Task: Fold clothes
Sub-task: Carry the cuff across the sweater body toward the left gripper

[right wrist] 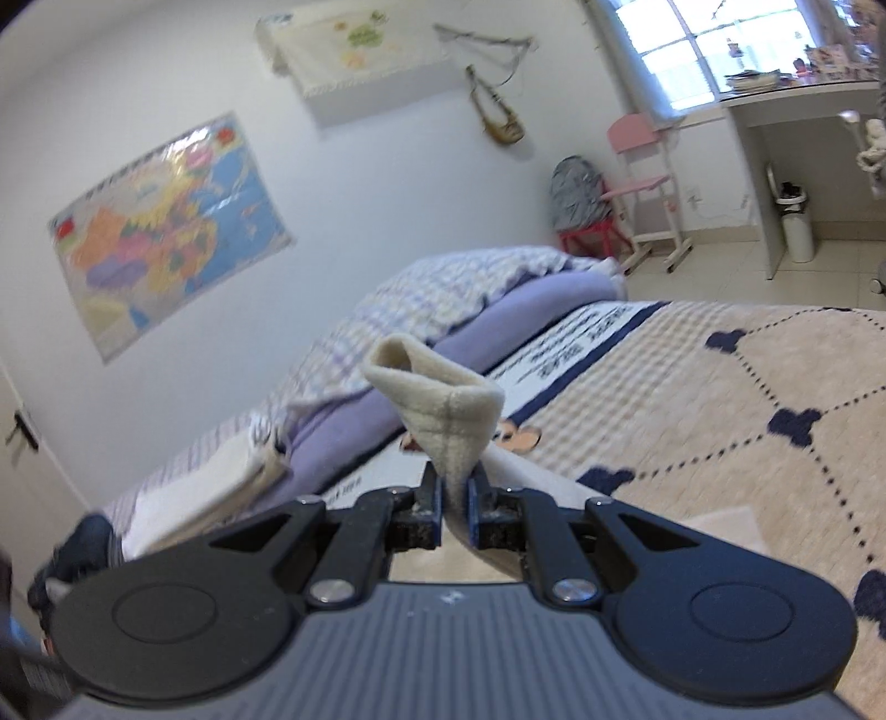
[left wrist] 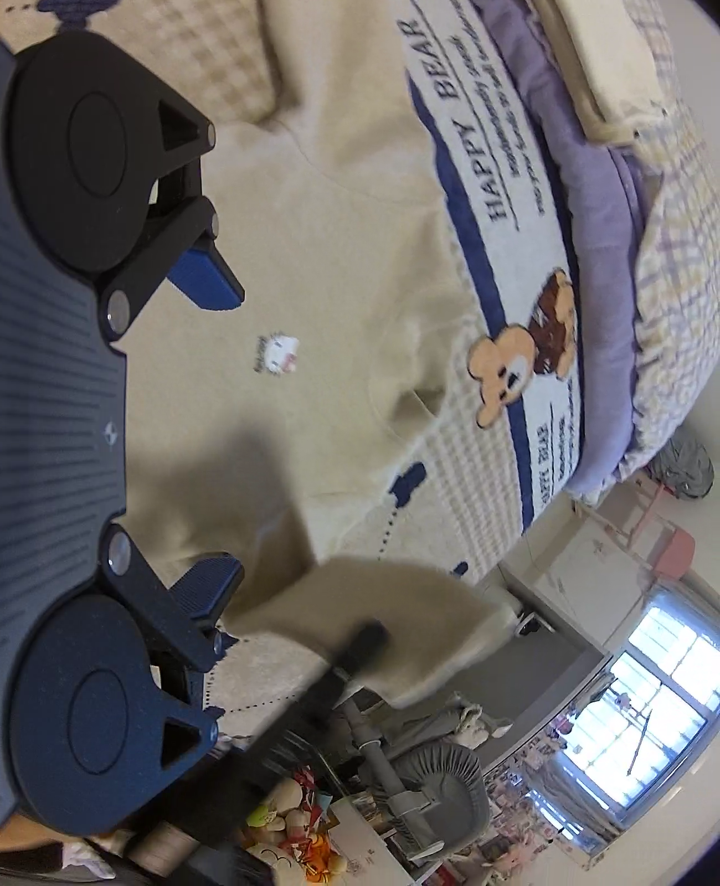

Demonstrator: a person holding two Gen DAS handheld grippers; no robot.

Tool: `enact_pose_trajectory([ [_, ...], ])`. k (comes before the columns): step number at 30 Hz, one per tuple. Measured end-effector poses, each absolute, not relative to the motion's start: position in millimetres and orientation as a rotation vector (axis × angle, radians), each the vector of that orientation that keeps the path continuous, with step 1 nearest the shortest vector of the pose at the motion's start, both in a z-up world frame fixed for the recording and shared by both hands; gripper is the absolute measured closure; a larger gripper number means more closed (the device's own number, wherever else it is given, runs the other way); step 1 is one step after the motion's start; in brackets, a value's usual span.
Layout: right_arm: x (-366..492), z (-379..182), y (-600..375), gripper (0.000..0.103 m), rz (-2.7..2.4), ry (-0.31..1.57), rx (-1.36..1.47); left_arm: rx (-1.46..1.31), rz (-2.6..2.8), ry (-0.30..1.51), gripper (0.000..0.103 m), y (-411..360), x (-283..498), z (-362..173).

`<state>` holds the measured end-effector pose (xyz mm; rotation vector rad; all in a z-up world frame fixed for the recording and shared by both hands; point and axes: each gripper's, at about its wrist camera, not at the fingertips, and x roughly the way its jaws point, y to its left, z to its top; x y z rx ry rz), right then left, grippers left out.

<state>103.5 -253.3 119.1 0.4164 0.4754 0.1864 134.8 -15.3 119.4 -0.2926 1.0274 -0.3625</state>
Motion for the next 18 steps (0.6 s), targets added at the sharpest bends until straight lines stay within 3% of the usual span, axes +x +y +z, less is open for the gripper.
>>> enact_pose_trajectory([
  [18, 99, 61, -177, 0.093, 0.255, 0.579, 0.048, -0.351, -0.222, 1.178, 0.006, -14, 180, 68],
])
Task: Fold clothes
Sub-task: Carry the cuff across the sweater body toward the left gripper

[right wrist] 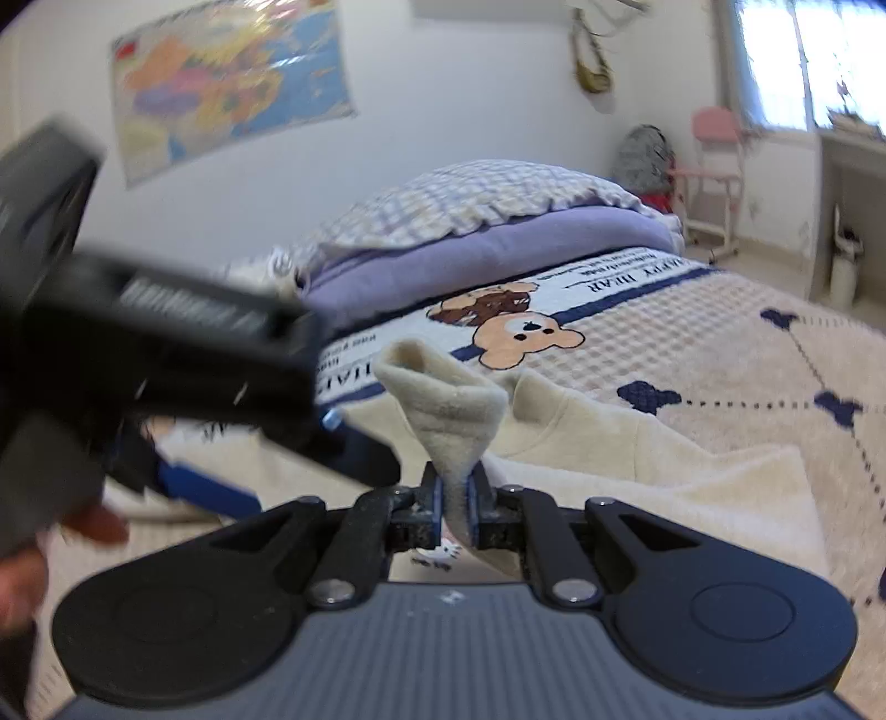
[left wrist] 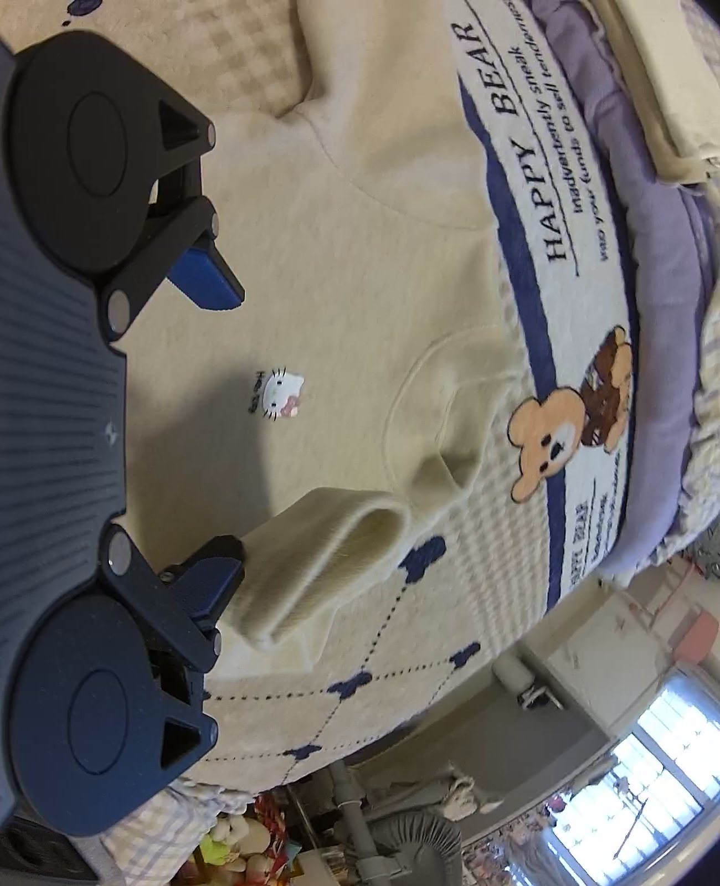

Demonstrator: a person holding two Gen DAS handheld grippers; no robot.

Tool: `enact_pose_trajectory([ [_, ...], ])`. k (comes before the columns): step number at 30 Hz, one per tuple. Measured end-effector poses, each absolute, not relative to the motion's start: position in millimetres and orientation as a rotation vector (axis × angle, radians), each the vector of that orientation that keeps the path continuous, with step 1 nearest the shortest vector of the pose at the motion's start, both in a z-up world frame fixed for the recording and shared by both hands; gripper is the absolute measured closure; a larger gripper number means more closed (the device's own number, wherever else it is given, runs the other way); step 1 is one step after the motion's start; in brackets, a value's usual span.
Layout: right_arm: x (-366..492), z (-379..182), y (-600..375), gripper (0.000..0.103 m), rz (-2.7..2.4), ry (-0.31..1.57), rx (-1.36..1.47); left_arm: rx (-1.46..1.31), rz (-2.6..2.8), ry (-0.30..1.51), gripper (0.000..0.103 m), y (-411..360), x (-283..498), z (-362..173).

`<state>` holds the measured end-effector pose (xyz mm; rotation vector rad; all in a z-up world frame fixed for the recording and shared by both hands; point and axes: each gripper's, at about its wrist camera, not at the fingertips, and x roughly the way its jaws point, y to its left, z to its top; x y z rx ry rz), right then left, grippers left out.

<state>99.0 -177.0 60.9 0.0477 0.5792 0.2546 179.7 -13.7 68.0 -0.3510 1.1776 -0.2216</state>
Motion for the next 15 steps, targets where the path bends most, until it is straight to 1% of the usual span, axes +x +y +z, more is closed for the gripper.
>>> enact_pose_trajectory([
  [4, 95, 41, -159, 0.093, 0.262, 0.597, -0.092, -0.439, -0.213, 1.252, 0.006, 1, 185, 36],
  [10, 88, 10, -139, 0.093, 0.266, 0.632, -0.251, -0.818, -0.252, 1.325, 0.006, 37, 184, -10],
  [15, 82, -3, -126, 0.093, 0.268, 0.63, -0.36, -0.982, -0.284, 1.354, 0.006, 43, 184, -27],
])
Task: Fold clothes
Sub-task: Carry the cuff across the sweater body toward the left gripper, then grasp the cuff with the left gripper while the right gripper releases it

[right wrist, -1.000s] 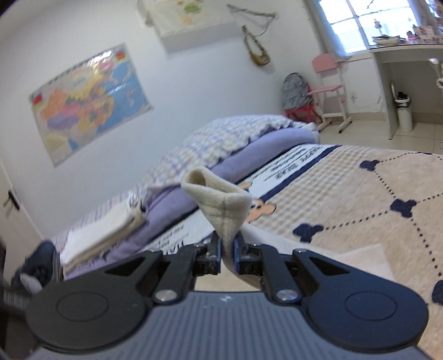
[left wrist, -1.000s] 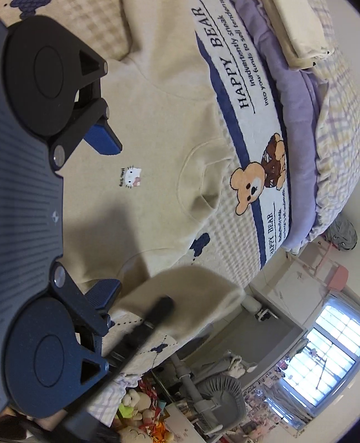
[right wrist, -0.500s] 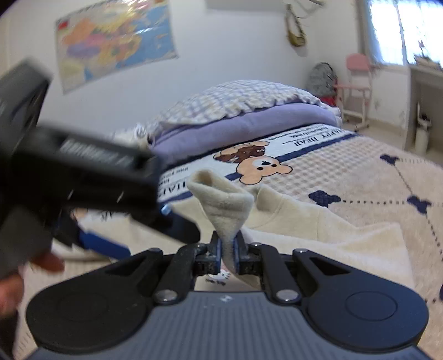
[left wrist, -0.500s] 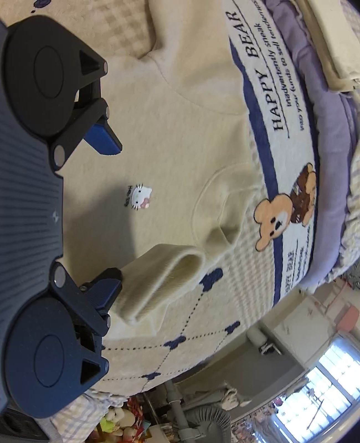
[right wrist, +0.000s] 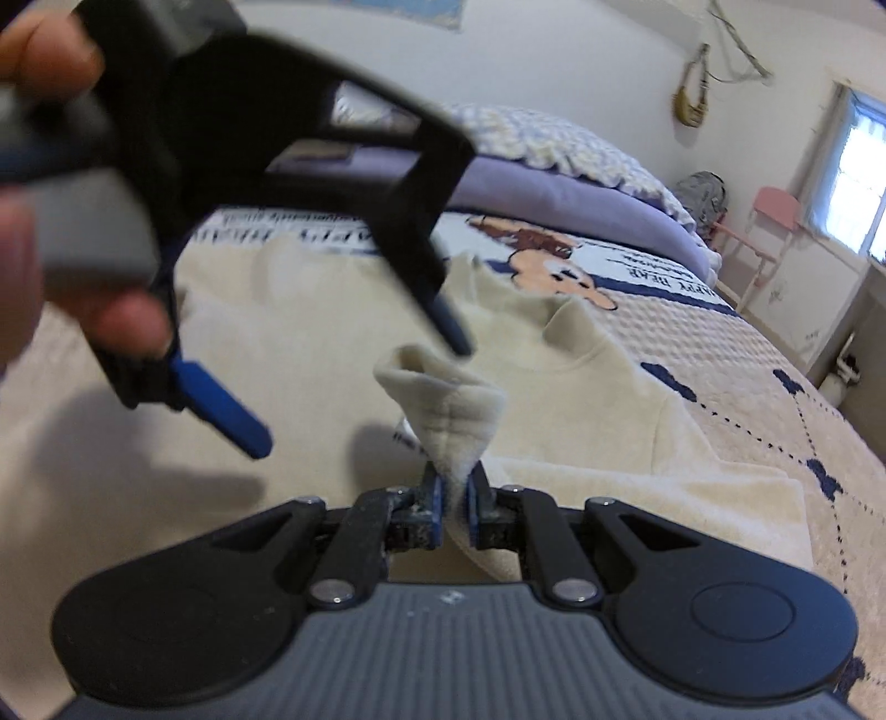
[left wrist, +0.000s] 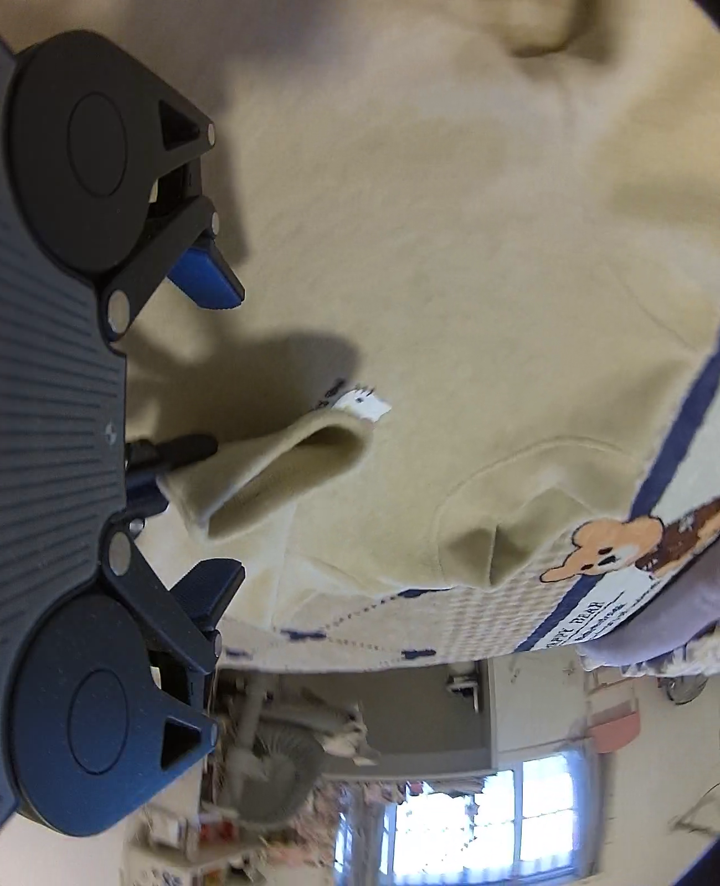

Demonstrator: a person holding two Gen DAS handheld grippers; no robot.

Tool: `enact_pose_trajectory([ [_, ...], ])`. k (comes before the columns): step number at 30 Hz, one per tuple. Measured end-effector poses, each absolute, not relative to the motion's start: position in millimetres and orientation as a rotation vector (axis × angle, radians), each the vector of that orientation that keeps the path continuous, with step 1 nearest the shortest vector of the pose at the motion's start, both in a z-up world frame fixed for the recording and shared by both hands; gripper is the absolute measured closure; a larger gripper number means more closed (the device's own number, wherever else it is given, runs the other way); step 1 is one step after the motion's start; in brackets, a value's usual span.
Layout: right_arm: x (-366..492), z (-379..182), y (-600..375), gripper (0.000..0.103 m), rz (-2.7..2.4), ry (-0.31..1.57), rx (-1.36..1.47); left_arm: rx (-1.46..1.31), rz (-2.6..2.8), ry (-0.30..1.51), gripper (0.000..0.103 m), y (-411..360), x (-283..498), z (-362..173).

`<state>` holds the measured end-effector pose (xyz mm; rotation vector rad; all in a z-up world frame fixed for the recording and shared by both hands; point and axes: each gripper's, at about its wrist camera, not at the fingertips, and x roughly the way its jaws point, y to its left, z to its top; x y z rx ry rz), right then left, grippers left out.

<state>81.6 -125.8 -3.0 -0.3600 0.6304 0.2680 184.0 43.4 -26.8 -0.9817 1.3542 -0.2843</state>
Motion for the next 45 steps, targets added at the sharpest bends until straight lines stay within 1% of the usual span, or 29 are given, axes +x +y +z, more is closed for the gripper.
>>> enact_pose_trajectory([
  [6, 73, -4, -114, 0.093, 0.28, 0.583, -0.478, -1.099, -0.292, 1.339, 0.006, 41, 182, -35],
  [7, 72, -5, -112, 0.093, 0.282, 0.576, -0.497, -1.098, -0.286, 1.338, 0.008, 40, 183, -35],
  [9, 68, -7, -110, 0.093, 0.289, 0.562, -0.548, -1.101, -0.283, 1.335, 0.022, 38, 183, -37],
  [10, 68, -8, -108, 0.093, 0.29, 0.558, -0.566, -1.103, -0.287, 1.336, 0.043, 37, 183, -38],
  [11, 66, -10, -106, 0.093, 0.294, 0.55, -0.599, -1.101, -0.287, 1.339, 0.061, 35, 183, -39],
  [12, 65, -11, -106, 0.093, 0.296, 0.55, -0.609, -1.098, -0.286, 1.342, 0.067, 33, 183, -40],
  [14, 64, -13, -107, 0.092, 0.293, 0.552, -0.616, -1.08, -0.277, 1.337, 0.088, 32, 181, -40],
  [16, 63, -13, -110, 0.092, 0.275, 0.558, -0.607, -1.064, -0.278, 1.314, 0.089, 32, 178, -34],
  [18, 62, -13, -115, 0.083, 0.254, 0.556, -0.585, -1.035, -0.281, 1.281, 0.09, 32, 175, -26],
  [20, 59, -14, -120, 0.055, 0.208, 0.543, -0.578, -1.001, -0.293, 1.241, 0.09, 33, 170, -14],
  [22, 57, -13, -128, 0.048, 0.147, 0.529, -0.568, -0.979, -0.315, 1.209, 0.09, 34, 166, -1],
  [25, 58, -15, -143, 0.044, 0.042, 0.531, -0.559, -0.958, -0.368, 1.141, 0.09, 36, 158, 27],
  [35, 78, -17, -211, 0.041, -0.185, 0.58, -0.419, -0.894, -0.462, 0.95, 0.09, 43, 130, 115],
  [38, 72, -20, -219, 0.041, -0.201, 0.591, -0.377, -0.875, -0.45, 0.907, 0.09, 54, 116, 131],
  [45, 69, -23, -221, 0.041, -0.156, 0.591, -0.303, -0.77, -0.383, 0.832, 0.09, 83, 77, 150],
])
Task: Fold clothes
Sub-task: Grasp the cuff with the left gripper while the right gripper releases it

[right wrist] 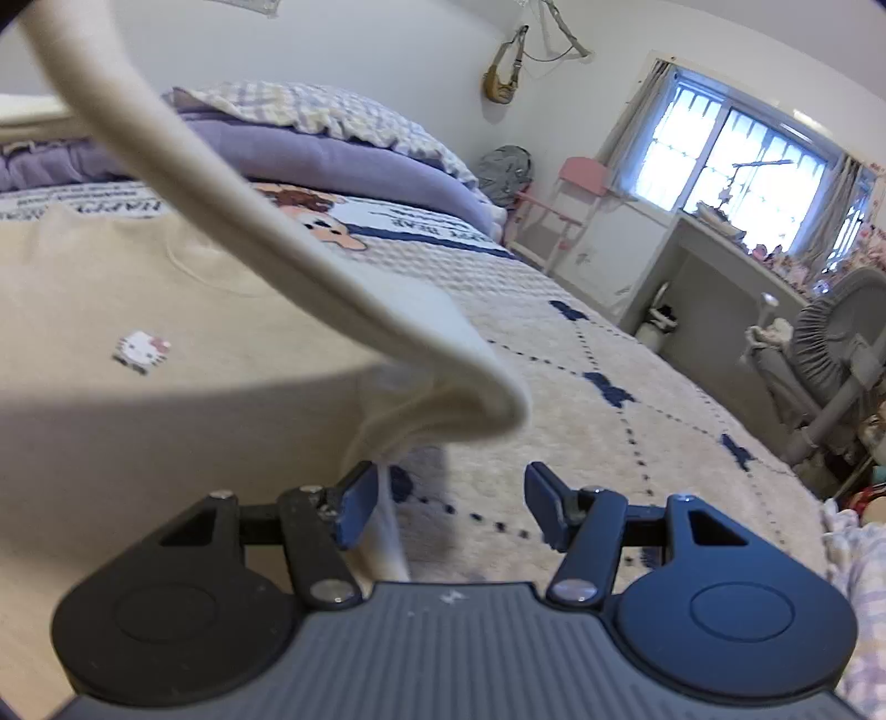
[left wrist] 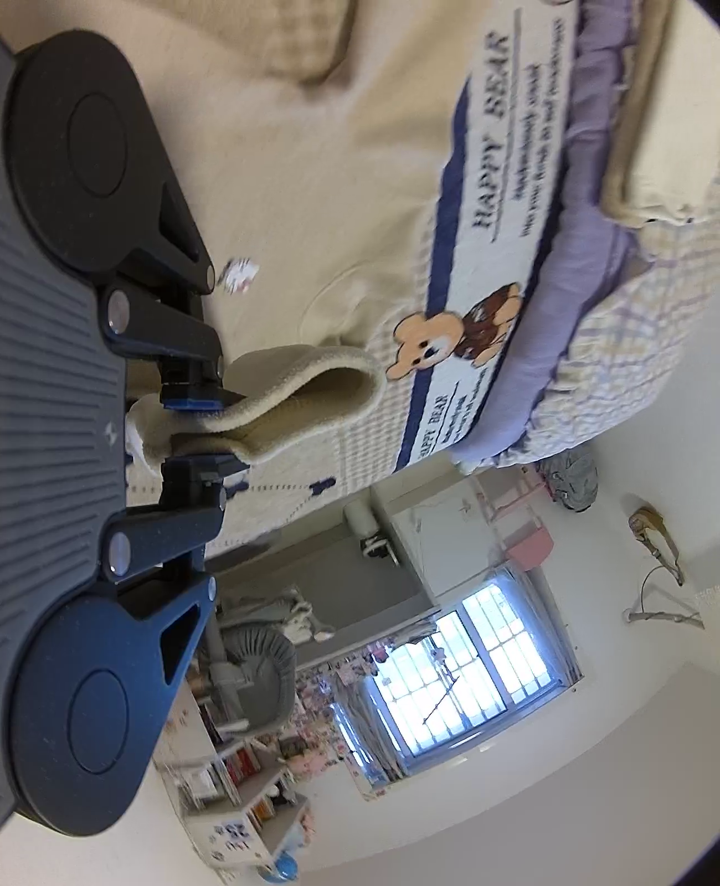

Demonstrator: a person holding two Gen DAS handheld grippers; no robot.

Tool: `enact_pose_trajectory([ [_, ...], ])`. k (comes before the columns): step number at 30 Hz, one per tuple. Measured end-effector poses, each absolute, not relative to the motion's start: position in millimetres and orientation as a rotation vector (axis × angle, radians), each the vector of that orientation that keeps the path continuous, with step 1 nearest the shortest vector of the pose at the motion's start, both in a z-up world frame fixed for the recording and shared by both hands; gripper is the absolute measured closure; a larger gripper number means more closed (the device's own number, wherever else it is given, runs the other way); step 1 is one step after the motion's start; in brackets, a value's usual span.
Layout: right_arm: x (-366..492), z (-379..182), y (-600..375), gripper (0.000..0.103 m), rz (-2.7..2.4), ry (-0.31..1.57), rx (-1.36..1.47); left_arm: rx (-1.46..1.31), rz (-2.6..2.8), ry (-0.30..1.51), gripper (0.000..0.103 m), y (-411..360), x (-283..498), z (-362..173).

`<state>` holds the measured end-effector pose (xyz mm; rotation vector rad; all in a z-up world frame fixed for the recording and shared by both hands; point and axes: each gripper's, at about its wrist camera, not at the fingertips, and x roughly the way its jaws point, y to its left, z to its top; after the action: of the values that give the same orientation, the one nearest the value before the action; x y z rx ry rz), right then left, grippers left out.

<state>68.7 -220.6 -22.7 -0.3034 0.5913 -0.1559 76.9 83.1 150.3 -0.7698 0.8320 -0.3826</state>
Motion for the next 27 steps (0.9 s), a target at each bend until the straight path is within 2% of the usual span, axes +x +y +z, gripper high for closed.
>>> enact_pose_trajectory([
  [10, 64, -16, -197, 0.041, -0.062, 0.571, -0.224, -0.746, -0.232, 0.891, 0.089, 123, 55, 109],
  [17, 58, -16, -194, 0.041, -0.043, 0.585, -0.193, -0.778, -0.116, 0.985, 0.088, 155, 48, 52],
  [22, 55, -21, -186, 0.041, -0.02, 0.588, -0.259, -0.84, -0.077, 1.035, 0.088, 171, 44, 19],
  [27, 66, -39, -179, 0.041, -0.008, 0.624, -0.417, -0.88, -0.088, 1.015, 0.088, 180, 42, 25],
])
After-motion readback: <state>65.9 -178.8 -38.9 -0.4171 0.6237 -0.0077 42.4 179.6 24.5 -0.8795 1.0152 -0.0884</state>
